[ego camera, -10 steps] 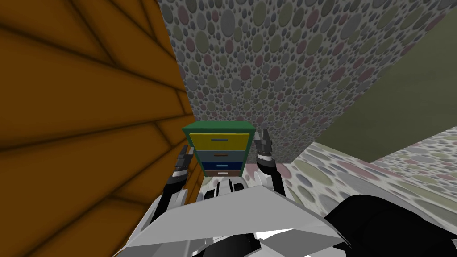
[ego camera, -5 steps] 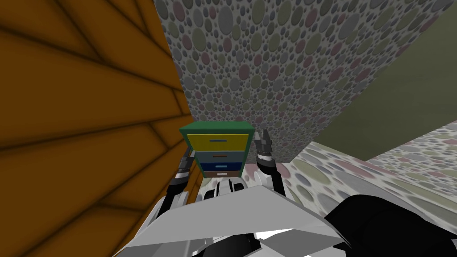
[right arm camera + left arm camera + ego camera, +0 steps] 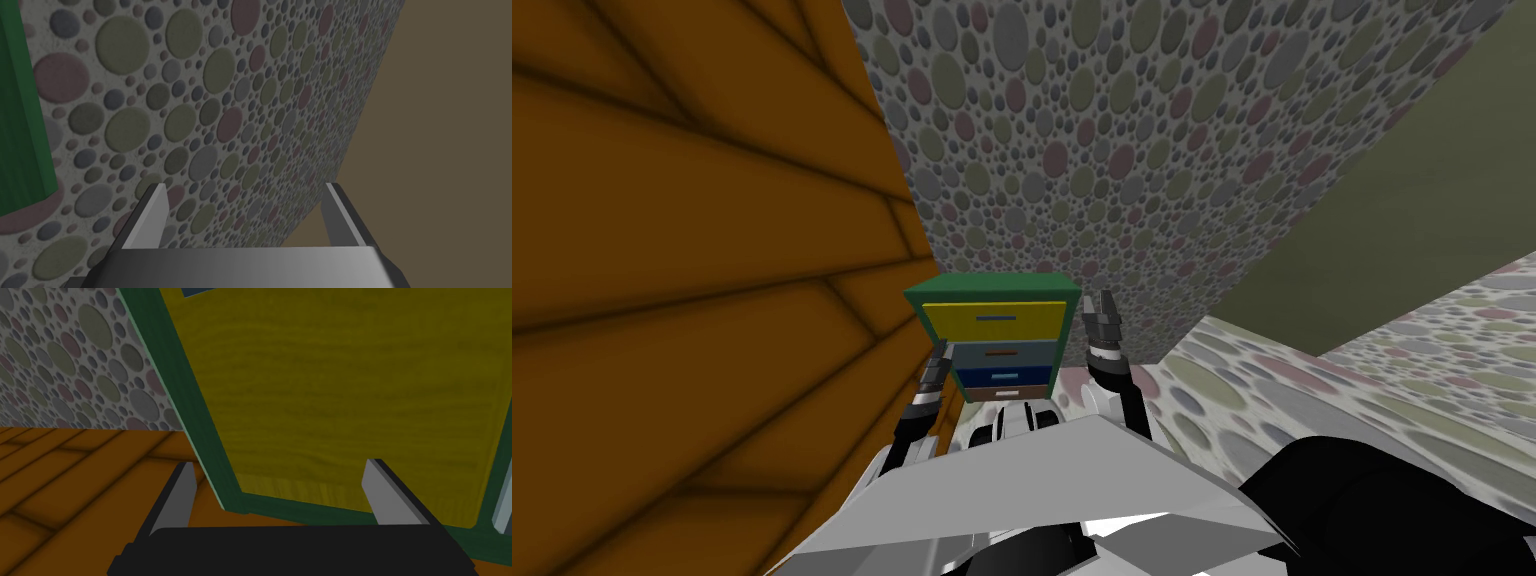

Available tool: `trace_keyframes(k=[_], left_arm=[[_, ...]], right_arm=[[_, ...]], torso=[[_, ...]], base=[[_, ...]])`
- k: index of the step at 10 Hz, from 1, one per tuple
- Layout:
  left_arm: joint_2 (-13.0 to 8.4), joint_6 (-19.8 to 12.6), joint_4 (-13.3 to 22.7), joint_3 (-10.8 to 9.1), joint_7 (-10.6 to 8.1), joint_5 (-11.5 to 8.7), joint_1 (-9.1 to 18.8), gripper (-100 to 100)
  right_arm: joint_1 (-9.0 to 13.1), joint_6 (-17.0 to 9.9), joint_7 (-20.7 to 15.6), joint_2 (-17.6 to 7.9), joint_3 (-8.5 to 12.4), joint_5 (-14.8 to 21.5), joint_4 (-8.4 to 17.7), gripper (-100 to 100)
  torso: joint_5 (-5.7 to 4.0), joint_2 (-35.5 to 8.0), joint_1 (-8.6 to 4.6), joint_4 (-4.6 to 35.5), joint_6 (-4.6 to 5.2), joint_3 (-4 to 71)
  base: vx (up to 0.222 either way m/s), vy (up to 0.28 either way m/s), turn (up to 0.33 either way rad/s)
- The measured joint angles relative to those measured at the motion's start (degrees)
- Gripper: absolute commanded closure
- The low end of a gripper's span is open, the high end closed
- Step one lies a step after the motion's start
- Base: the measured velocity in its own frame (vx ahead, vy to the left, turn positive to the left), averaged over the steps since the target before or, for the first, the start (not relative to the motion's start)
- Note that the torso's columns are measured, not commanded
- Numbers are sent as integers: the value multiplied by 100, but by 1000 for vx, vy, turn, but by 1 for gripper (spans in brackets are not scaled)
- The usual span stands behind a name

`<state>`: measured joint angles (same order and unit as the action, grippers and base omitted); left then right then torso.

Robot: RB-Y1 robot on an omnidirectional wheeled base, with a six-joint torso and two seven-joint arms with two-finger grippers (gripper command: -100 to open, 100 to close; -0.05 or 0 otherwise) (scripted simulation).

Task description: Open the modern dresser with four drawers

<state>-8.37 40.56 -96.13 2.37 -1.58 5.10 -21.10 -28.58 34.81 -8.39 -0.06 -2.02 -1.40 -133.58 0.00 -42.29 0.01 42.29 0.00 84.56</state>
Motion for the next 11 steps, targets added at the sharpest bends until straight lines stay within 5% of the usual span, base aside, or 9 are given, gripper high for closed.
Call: trace_keyframes(k=[11], left_arm=[[10, 451, 1632, 105, 276, 78, 272, -100]], right_arm=[[0, 0, 0, 0, 0, 0, 0, 0]], torso=[[0, -1, 1, 0, 0, 0]], base=[[22, -15, -26]])
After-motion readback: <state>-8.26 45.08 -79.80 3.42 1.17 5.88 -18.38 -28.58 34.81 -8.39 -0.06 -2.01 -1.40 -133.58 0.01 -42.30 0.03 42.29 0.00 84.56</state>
